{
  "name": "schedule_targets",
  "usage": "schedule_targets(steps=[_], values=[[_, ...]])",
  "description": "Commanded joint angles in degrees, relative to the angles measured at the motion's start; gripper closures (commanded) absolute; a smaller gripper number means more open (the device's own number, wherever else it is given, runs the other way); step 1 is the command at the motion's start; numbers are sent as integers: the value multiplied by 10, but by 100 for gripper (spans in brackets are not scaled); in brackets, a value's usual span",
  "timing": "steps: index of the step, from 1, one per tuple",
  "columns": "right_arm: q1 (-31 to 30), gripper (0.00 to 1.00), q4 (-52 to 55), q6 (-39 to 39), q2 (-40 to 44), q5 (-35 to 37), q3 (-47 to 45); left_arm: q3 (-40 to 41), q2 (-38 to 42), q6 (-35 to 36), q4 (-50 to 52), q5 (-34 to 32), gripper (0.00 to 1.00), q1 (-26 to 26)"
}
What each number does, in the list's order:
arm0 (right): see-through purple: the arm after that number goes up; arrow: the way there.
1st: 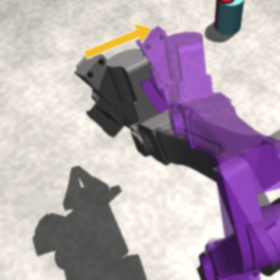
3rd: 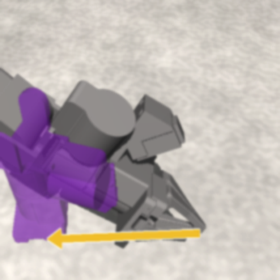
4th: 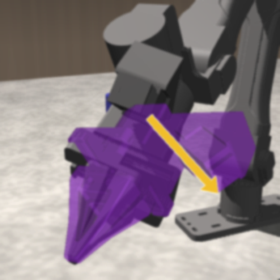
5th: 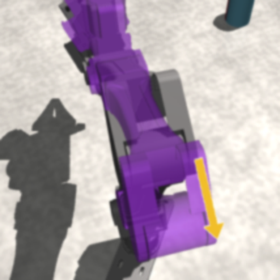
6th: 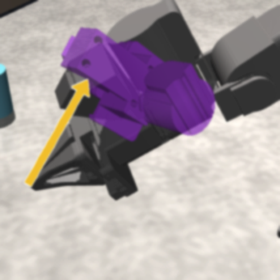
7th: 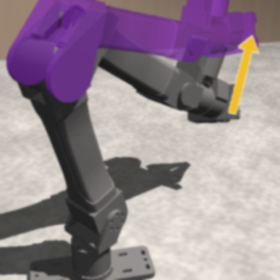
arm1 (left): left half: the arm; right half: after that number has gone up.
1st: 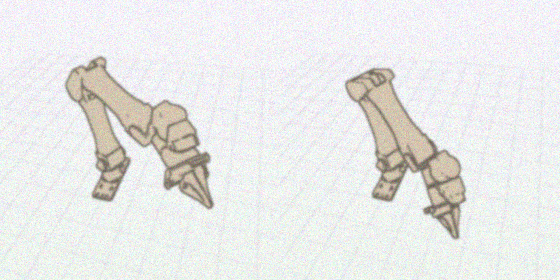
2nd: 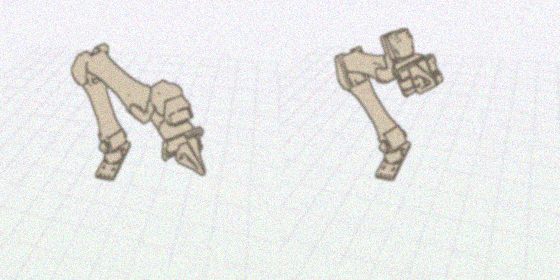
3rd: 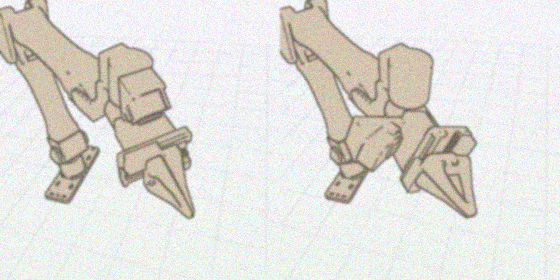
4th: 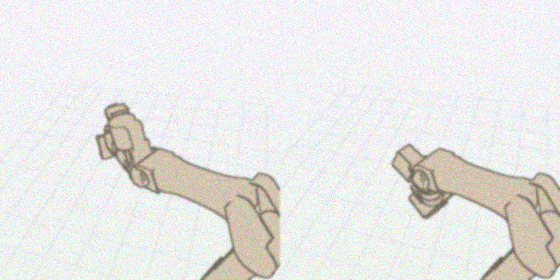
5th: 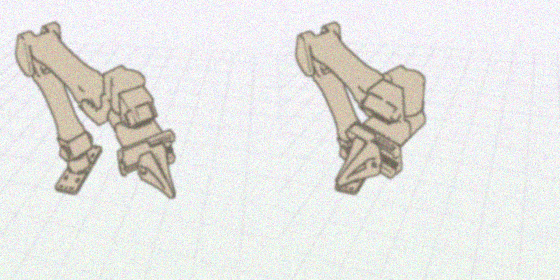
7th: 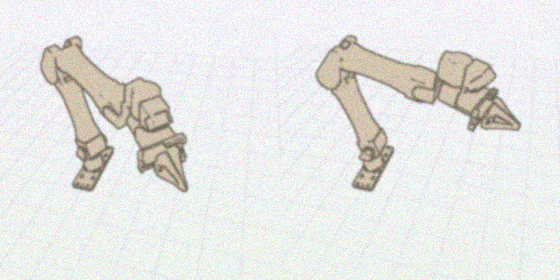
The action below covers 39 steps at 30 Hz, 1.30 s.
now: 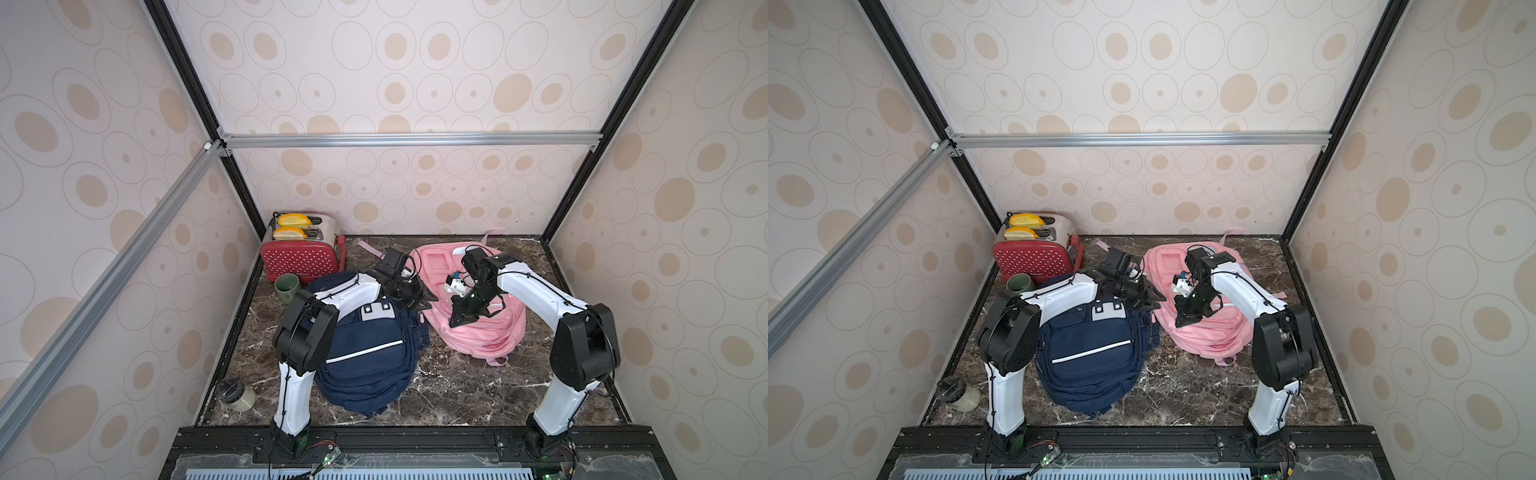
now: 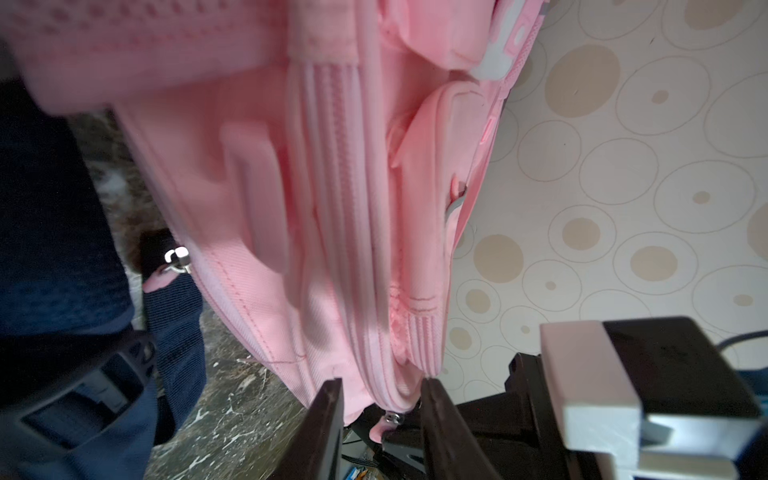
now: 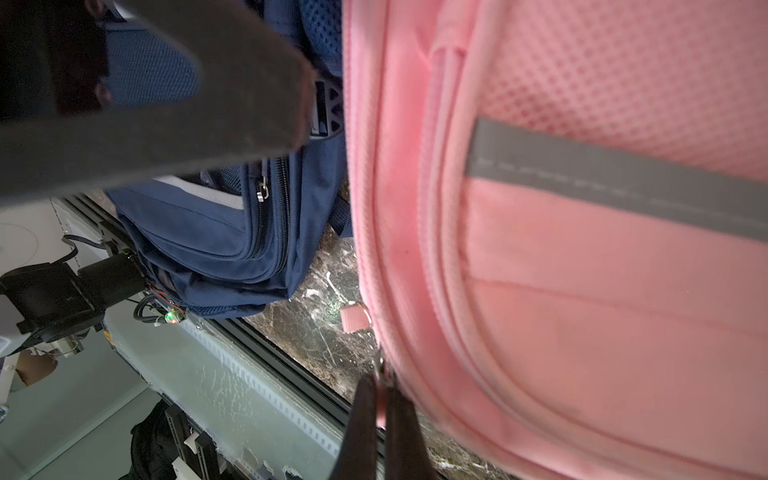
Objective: Zip up the backpack
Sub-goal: Zip the zipper on the backpack.
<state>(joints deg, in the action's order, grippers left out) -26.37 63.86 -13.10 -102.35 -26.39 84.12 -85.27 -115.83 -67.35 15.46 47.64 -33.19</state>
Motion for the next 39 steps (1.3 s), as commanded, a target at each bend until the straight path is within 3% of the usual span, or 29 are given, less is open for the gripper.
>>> schedule_targets(steps=[1,10,12,15,16,26,33,39], values=[[-3,100,-15,-8,-11,-10,24,6,-5,-1,-5,6,67,-7],[-24,100,5,6,-25,-17,41,-36,-41,2,-7,3,70,-8],[-30,100,11,12,-24,-18,33,-51,-53,5,-3,4,78,-7],[-31,100,20,27,-19,-14,19,-67,-71,15,6,7,99,-7],[-32,100,27,36,-19,-9,17,-70,-77,16,6,8,100,-7],[-27,100,77,106,-12,65,-27,-45,-74,48,25,11,100,46],[-9,100,98,128,-12,84,-54,-85,-89,97,81,18,100,83],[48,100,97,131,11,42,-88,-101,-102,104,85,29,100,97]])
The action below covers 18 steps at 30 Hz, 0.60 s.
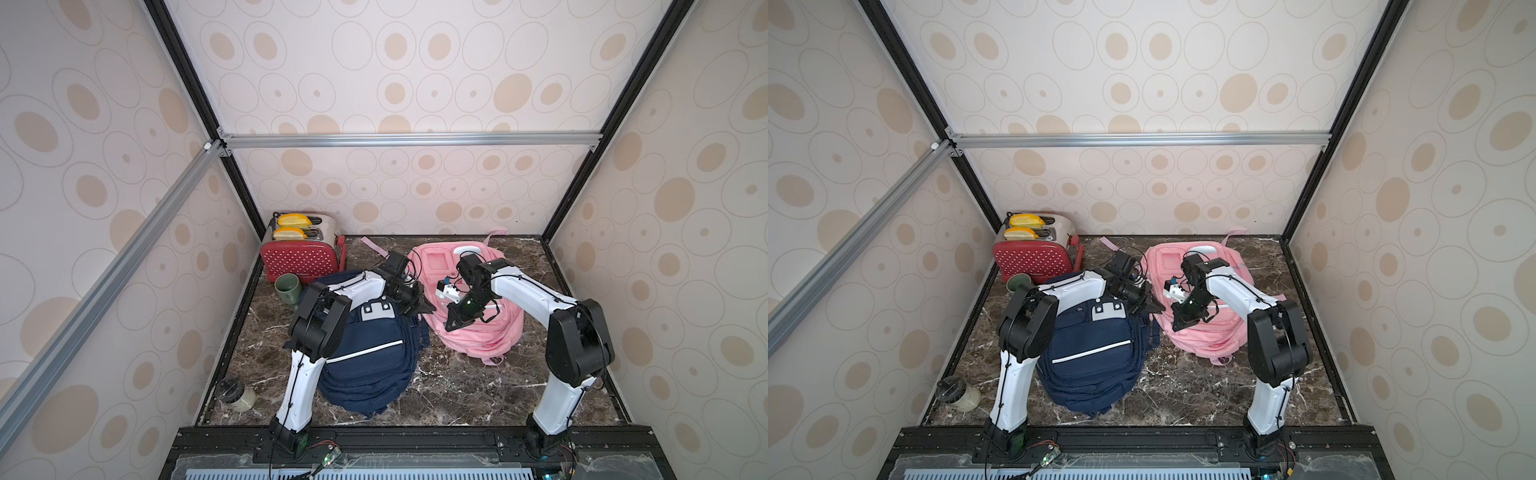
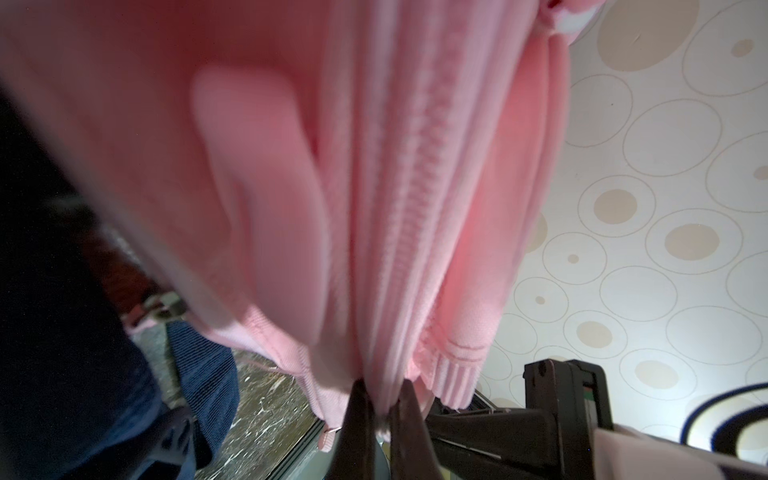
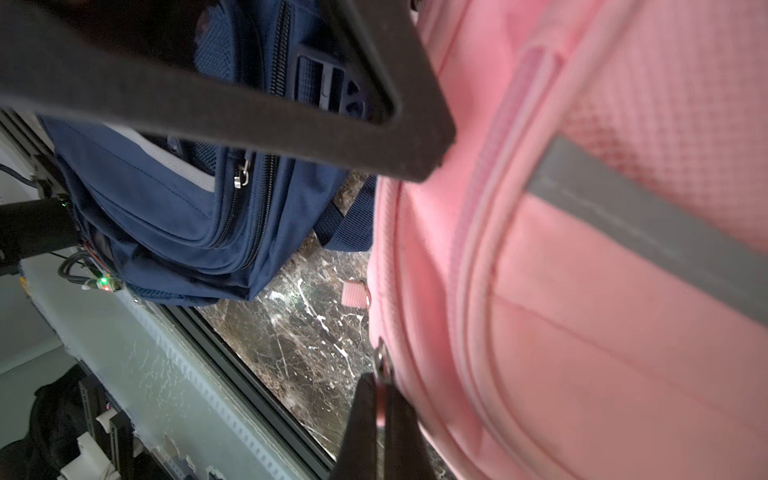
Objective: Zip up the backpack
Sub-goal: Zip the zipper on the backpack.
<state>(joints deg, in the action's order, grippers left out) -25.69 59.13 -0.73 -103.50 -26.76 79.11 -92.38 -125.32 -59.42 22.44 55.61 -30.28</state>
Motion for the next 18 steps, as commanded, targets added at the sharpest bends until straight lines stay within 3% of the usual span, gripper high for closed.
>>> schedule_targets(steps=[1,13,18], values=[[49,100,144,10,28,45,-45,-29,-8,26,16,-50,100,70],[107,100,144,21,65,41,-74,-52,-25,48,35,-42,100,101],[179,100,139,20,90,29,-81,-79,-43,71,63,-39,100,116]])
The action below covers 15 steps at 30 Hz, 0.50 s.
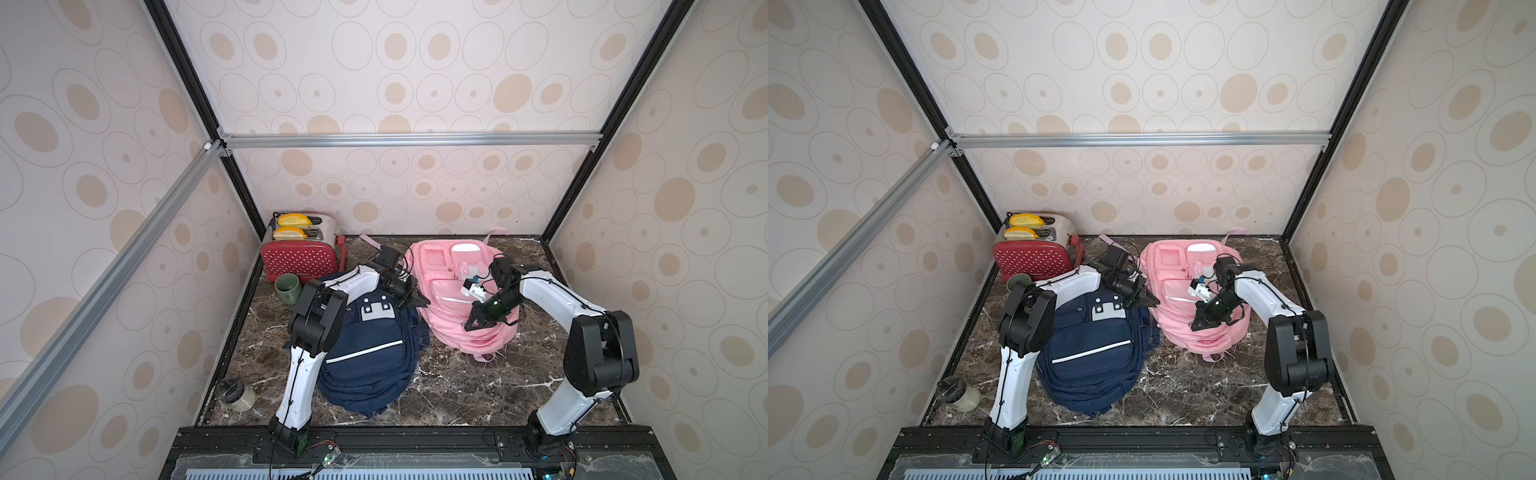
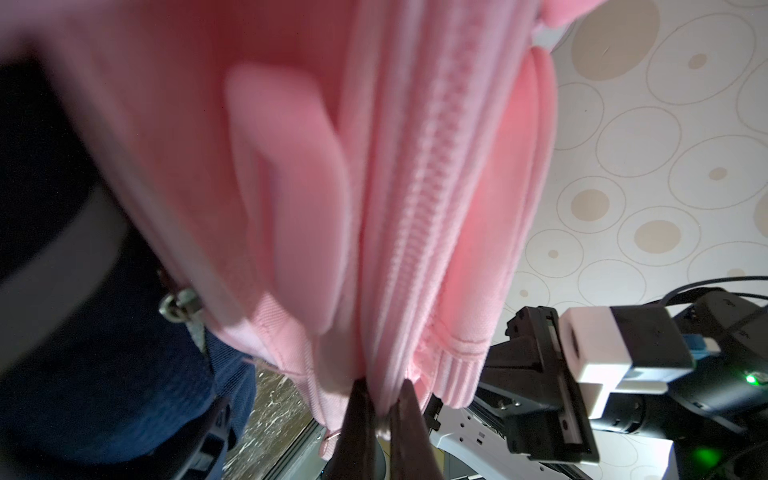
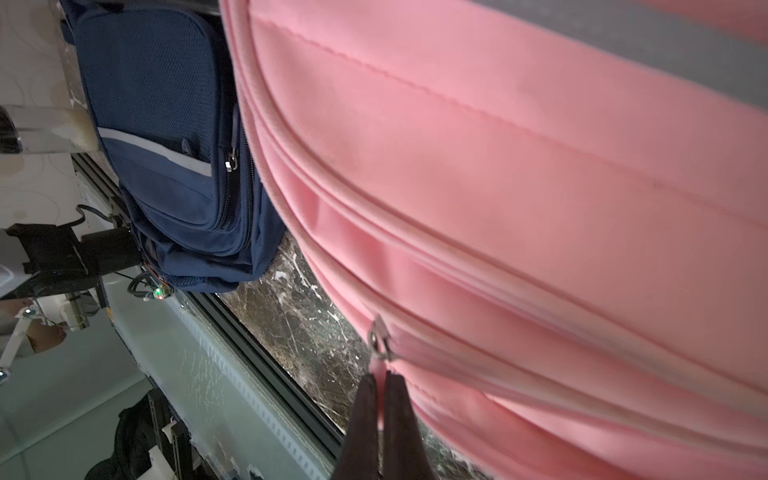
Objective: Zip up the backpack
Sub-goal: Zip the zipper on the backpack.
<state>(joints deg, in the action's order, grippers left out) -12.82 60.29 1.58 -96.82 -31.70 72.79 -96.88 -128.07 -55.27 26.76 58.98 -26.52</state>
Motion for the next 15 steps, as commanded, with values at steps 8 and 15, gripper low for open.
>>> schedule_targets(steps=[8,15], values=[[66,100,121,3,-63,29,22,-37,-24,22,8,-63,100,79],[47,88,104,-61,-27,55,82,0,3,-10,-41,-63,100,78]])
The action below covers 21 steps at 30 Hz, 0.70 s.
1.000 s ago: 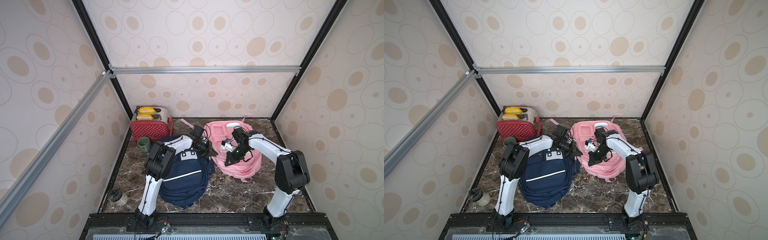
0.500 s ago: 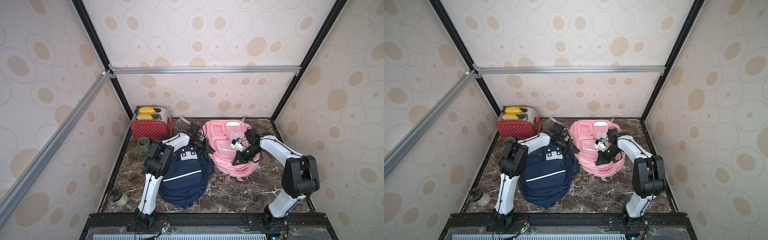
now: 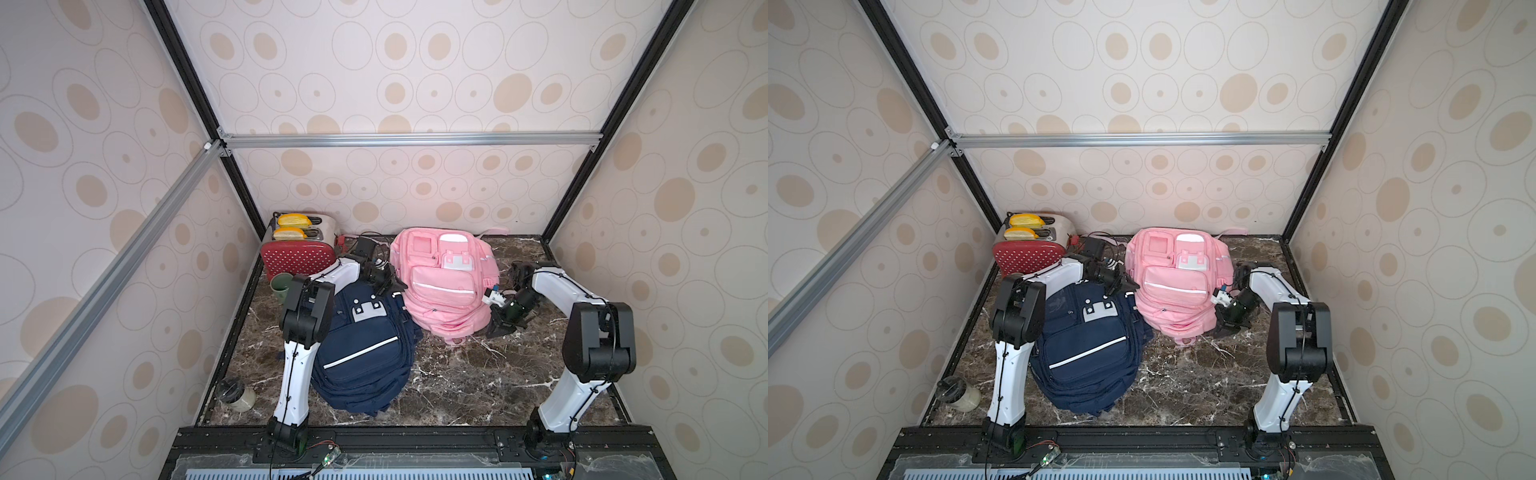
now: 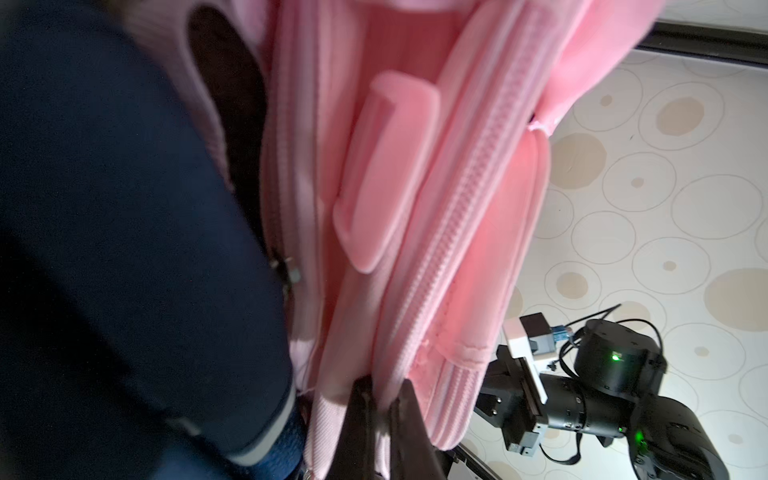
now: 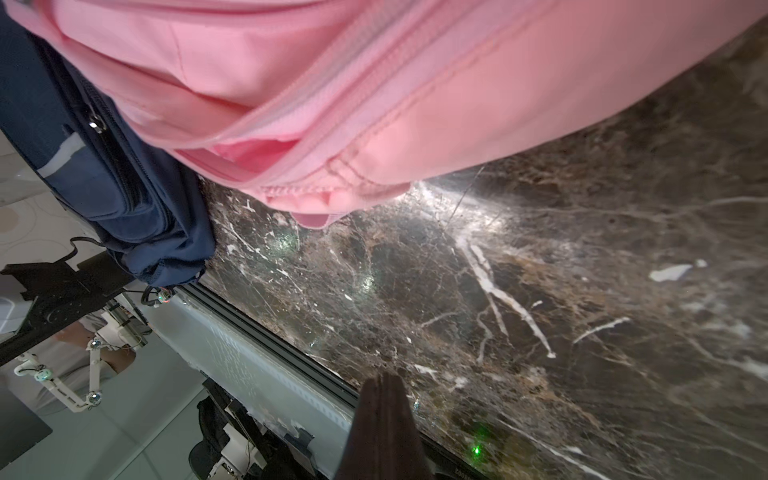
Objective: Zip up the backpack
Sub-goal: Zip the zipper on the backpack.
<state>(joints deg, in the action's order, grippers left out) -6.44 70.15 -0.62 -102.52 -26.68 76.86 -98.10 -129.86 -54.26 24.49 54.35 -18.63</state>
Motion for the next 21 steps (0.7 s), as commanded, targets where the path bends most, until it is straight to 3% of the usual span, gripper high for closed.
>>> schedule_targets(steps=[1,3,4,10,15,21], values=[[-31,78,4,-55,36,19,57,17,25,-23,-22,-16,100,-1],[-65,64,4,-107,35,48,106,25,33,-27,-29,-14,100,-1],[-78,62,6,-135,29,54,127,29,37,-27,-30,-13,100,-2],[-148,62,30,-302,-47,29,233,29,58,-31,-37,-14,100,-11],[-193,63,66,-349,-104,21,321,27,71,-30,-42,-22,100,-24],[-242,67,77,-407,-145,57,339,42,76,-38,-69,-26,100,-36]])
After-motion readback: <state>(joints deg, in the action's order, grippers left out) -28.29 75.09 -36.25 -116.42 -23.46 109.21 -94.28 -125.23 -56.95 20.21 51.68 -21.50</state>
